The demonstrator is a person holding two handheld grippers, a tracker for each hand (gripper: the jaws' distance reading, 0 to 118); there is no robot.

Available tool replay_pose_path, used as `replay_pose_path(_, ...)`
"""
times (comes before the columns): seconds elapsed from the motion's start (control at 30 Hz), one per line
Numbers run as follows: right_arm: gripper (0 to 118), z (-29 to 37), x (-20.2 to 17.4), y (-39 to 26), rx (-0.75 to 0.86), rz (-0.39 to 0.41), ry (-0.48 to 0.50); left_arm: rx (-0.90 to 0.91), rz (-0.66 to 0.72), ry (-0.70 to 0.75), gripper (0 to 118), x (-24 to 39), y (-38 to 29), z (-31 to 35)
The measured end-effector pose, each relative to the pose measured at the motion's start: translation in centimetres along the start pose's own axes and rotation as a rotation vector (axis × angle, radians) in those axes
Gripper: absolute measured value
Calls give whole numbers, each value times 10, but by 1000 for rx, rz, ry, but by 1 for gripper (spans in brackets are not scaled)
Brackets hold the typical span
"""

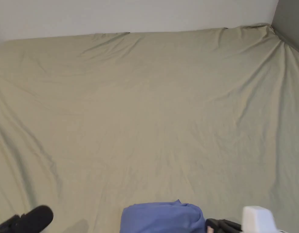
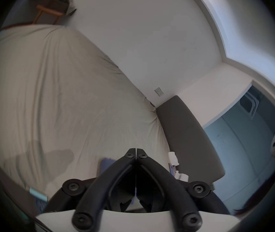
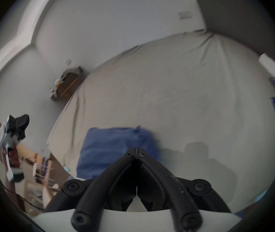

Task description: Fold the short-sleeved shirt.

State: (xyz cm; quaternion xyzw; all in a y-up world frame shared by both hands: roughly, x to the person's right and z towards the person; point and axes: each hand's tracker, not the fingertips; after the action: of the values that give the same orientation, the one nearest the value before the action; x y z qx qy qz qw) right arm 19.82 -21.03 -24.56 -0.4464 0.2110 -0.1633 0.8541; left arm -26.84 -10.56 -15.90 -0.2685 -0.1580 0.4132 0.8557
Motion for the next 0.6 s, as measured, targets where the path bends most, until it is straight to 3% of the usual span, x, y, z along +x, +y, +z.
replay_pose_path(0.07, 0, -29, -7, 3, -44, -47, 45, -13, 77, -30, 0, -13, -9, 12)
replay_pose_path(0.13, 0, -52, -16, 5, -124, 51, 25, -5, 106, -23, 0, -21, -16, 22)
replay_pose_path(0.27, 0, -92, -10, -4, -246, 77, -92, -5, 117, 0, 0, -43, -16, 33)
replay_pose_path(0.33, 0, -90, -9, -6, -209, 27, -56, -52, 114, -6, 0, -44, -18, 22)
replay_pose_path(0.6, 0, -84, -13, -4, -210, 52, -69, -293, 1, -37, 0, -47, -22, -77)
